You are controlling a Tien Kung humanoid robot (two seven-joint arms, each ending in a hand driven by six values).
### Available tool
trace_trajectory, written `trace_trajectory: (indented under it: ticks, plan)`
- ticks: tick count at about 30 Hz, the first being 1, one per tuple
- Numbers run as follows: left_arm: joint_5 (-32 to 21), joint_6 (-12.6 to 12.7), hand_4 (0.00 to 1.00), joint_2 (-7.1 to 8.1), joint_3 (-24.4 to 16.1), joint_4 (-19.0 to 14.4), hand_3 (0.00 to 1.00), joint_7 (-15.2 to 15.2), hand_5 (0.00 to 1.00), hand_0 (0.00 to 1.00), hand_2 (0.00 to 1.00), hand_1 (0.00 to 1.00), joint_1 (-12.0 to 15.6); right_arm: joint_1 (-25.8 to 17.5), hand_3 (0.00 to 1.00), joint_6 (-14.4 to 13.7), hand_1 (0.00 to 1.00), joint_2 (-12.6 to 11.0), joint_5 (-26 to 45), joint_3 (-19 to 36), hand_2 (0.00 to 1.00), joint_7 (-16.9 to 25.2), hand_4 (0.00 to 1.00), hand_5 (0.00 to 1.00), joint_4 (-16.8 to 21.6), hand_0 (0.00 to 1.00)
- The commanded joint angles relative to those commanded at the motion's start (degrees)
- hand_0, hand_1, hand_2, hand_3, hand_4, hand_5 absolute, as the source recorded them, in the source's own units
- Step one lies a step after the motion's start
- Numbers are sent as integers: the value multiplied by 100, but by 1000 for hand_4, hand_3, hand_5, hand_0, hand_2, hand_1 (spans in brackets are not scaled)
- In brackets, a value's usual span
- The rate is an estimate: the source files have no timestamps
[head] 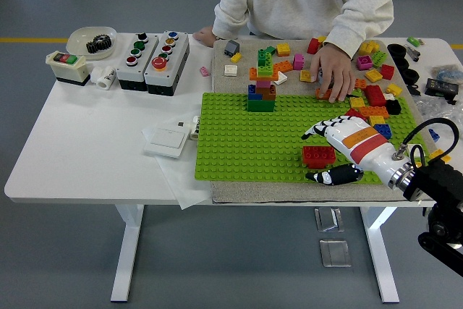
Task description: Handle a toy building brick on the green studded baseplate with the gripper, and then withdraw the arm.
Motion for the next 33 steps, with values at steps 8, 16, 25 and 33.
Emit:
trace_trajectory:
  ticks: [8, 16, 25, 33]
  plan:
    - [27, -9, 587, -2, -5, 0, 564, 3, 606, 779, 681, 717, 15, -57, 600, -15, 663, -62, 7, -82, 713, 36, 842, 426, 59, 686]
    - [-1, -11, 588, -1, 25, 0, 564, -8, 608, 779, 680, 716, 7, -134, 600, -17, 662, -158, 24, -112, 712, 51, 842, 421, 182, 686]
    - [-45, -8, 588, 0, 45, 0, 564, -15, 606, 778, 682, 716, -11, -155, 591, -1, 660, -180, 65, -190, 712, 71, 819, 437, 183, 684]
    - [-84, -1, 588, -3, 64, 0, 563, -21, 606, 778, 682, 716, -25, -131, 589, 7, 659, -142, 108, -212, 709, 89, 812, 431, 46, 683]
